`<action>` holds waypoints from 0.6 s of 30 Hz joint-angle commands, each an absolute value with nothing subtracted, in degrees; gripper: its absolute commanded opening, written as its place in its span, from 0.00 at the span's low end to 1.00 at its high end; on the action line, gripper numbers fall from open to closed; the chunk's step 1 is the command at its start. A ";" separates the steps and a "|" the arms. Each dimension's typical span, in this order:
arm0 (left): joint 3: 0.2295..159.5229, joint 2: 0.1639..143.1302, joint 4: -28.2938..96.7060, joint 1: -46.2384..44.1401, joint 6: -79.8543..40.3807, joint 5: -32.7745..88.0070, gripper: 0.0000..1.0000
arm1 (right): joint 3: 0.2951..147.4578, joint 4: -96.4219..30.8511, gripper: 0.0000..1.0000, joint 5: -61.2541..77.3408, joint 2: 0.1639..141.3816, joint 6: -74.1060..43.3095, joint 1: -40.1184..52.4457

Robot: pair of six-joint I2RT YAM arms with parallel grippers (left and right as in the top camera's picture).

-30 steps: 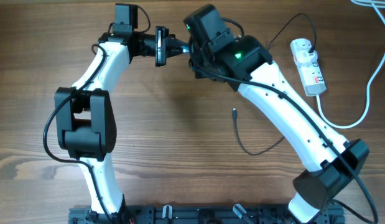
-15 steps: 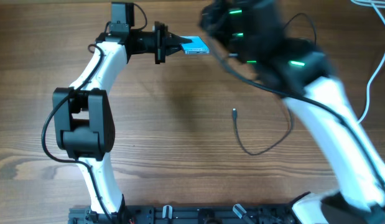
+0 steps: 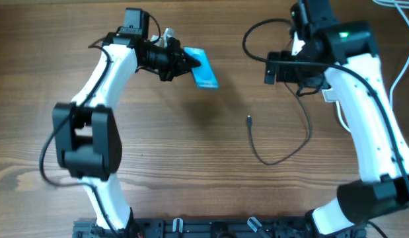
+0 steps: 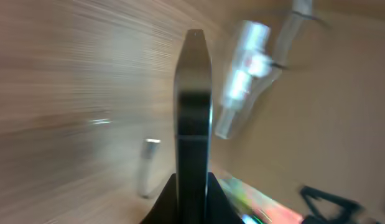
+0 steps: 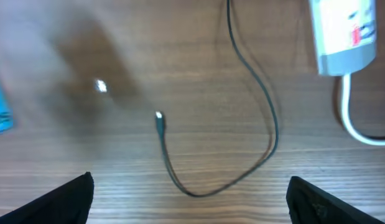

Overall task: Plug charger to phone and switch on socket
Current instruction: 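Move the right gripper down and grasp the black USB-C plug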

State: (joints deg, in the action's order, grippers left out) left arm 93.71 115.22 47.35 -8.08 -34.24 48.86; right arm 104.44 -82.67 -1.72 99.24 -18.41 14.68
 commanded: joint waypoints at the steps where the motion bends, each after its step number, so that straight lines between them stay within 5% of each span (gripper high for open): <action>1: 94.59 104.73 51.16 -5.45 -30.50 22.79 0.04 | 98.19 -81.01 0.99 1.45 102.35 -13.82 14.50; 4: 94.59 102.30 55.09 -0.99 -30.48 15.66 0.04 | 90.08 -74.32 0.91 9.65 102.72 -10.44 14.50; 7: 94.56 102.41 59.79 3.42 -32.03 14.48 0.04 | 82.32 -67.00 0.69 10.63 102.72 -11.25 15.09; 18: 94.56 102.43 61.39 5.74 -31.70 15.55 0.04 | 71.88 -53.47 0.49 4.27 108.79 -20.16 24.62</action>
